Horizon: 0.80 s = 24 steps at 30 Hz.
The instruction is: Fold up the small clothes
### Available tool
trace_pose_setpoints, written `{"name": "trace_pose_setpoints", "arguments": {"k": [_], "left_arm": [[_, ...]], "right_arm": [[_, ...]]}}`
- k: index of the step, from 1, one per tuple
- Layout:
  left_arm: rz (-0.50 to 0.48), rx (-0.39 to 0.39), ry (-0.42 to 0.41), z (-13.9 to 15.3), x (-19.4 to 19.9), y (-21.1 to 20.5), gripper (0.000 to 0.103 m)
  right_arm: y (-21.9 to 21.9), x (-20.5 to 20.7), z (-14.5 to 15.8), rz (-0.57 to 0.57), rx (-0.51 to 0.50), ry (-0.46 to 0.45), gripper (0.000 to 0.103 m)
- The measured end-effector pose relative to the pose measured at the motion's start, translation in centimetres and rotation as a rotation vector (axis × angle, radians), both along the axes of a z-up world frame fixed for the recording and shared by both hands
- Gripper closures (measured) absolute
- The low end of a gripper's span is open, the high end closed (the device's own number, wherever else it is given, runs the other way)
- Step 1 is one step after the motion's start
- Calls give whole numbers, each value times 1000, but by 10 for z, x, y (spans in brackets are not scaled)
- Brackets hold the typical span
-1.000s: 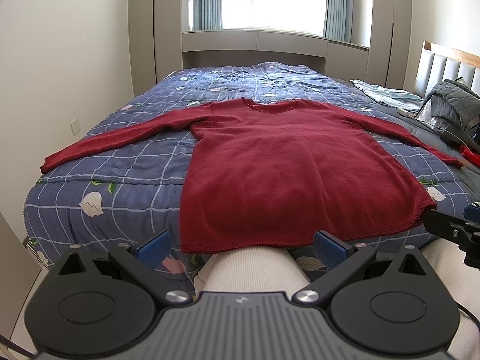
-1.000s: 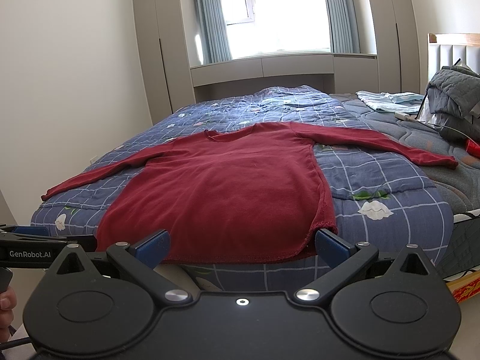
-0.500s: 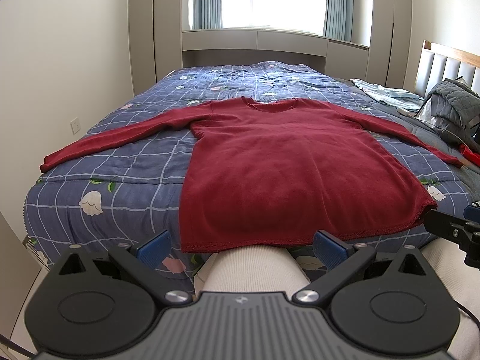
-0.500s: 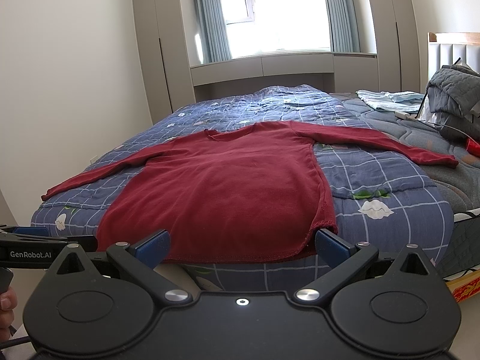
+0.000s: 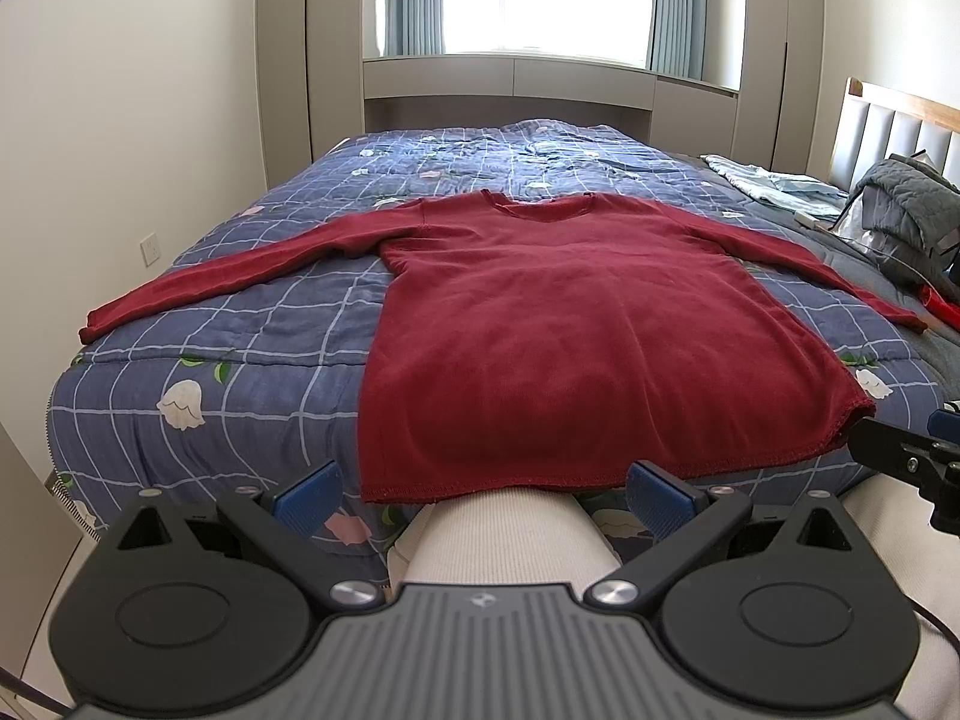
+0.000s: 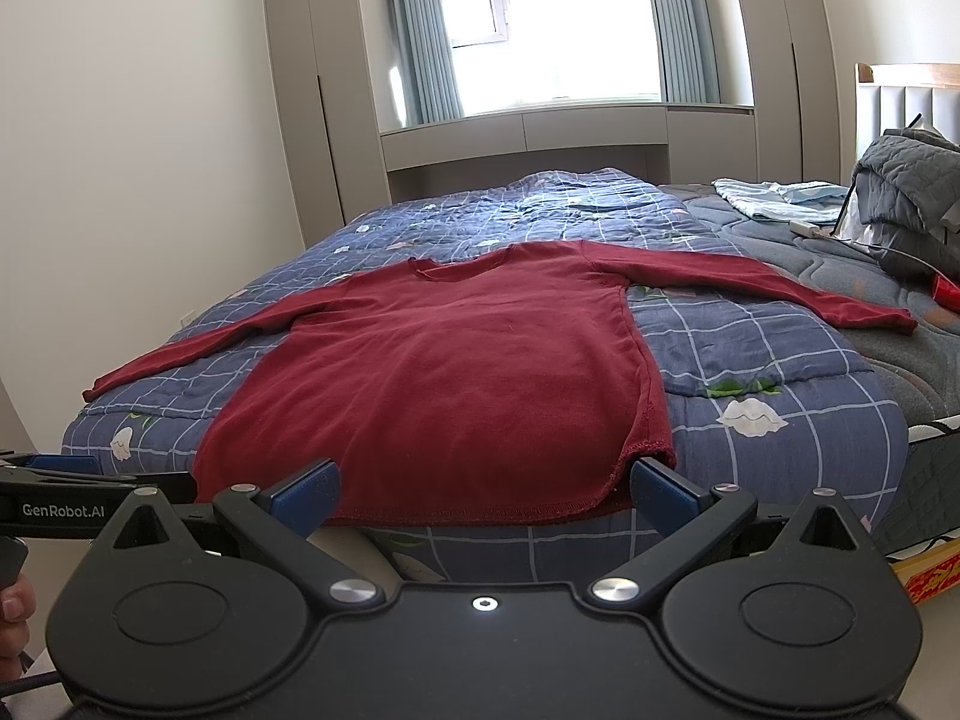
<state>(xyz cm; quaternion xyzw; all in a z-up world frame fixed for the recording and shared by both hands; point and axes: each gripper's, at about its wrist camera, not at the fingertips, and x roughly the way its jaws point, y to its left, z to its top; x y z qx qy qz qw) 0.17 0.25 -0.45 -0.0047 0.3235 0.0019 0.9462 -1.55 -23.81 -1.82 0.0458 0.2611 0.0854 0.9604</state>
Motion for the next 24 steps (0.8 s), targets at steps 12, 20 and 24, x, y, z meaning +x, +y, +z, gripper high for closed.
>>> {"name": "trace_pose_setpoints", "arguments": {"k": [12,20,24], "left_arm": [[3,-4,5,-10,-3,0,0],[3,-12,31,-8,1,1,0],[-13,-34,53,-7,7,3,0]], "right_arm": [[-1,1,1,0,0,2,0],[0,2,-3,2,4,15,0],[-6,14,-2,4,24,44,0]]}}
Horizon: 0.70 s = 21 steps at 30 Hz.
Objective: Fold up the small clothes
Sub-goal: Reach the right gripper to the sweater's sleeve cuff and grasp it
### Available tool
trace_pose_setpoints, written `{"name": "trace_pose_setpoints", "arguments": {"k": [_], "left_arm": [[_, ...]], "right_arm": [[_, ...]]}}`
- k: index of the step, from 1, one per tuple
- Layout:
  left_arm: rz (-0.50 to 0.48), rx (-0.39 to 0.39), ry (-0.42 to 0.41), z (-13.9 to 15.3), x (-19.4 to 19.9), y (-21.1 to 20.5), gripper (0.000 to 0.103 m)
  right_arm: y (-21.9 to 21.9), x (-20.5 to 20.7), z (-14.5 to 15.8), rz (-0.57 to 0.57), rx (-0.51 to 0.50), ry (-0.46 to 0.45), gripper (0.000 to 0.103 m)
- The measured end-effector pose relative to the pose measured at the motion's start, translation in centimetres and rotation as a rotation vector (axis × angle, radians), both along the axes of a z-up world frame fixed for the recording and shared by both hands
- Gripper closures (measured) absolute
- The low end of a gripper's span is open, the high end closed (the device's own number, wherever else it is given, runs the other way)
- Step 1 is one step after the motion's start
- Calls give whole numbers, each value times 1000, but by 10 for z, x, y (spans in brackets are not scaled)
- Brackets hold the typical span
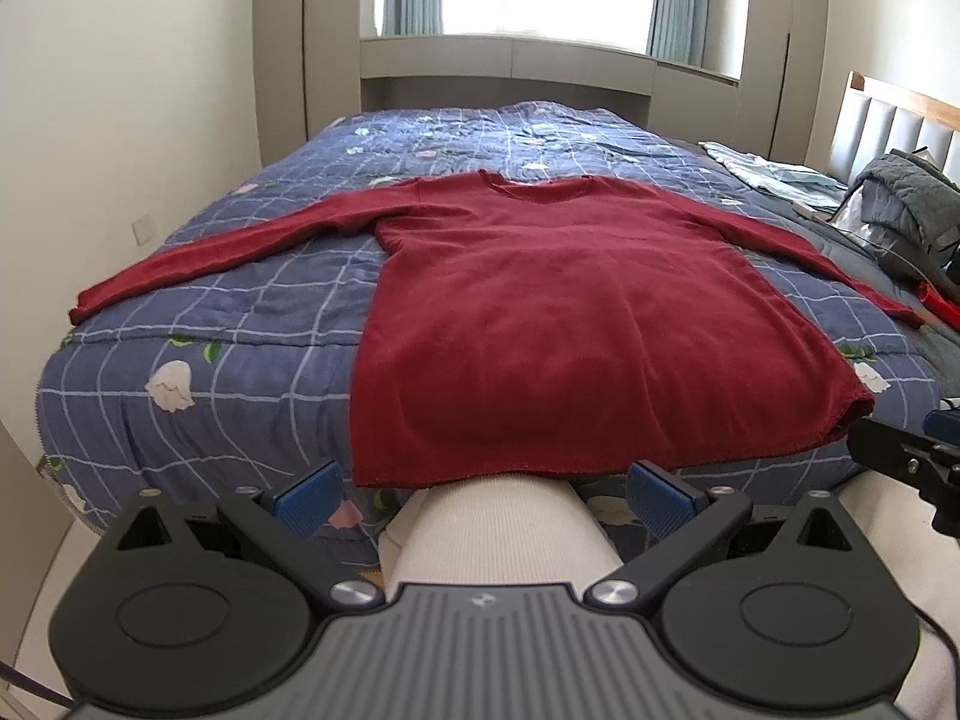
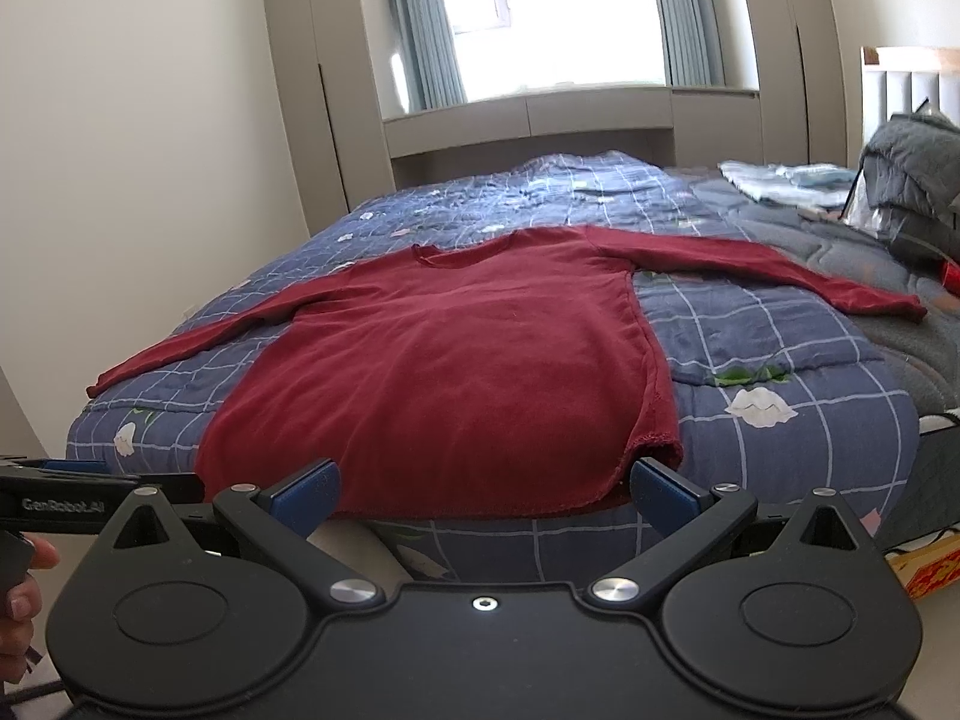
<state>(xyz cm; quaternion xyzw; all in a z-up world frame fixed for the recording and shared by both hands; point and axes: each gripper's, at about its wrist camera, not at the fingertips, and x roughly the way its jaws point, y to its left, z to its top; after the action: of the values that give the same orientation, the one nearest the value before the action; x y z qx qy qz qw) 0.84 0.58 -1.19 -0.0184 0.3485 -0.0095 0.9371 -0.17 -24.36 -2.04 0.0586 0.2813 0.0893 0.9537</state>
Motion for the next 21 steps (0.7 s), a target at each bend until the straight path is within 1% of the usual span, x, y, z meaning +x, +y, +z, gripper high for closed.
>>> {"name": "trace_pose_setpoints", "arguments": {"k": [3,8,12,17,19,21], "left_arm": [[-9,-23,8,4,8,3,0],[-1,-2,23,13,36,0,0],[-2,13,22,22,66,-10,0],[20,4,50,28,109,-26,0],[2,5,64,29,127,-35,0],[-22,25,75,28,147,-46,0]], "right_arm": [[-6,10,1,-27,2,14,0],[-17,37,2,-131,-37,67,0],[-31,63,5,-206,-63,83,0],[-53,97,3,-252,-48,90,0],[-65,112,0,-270,-36,95,0],[-76,126,-4,-291,-26,99,0]]}}
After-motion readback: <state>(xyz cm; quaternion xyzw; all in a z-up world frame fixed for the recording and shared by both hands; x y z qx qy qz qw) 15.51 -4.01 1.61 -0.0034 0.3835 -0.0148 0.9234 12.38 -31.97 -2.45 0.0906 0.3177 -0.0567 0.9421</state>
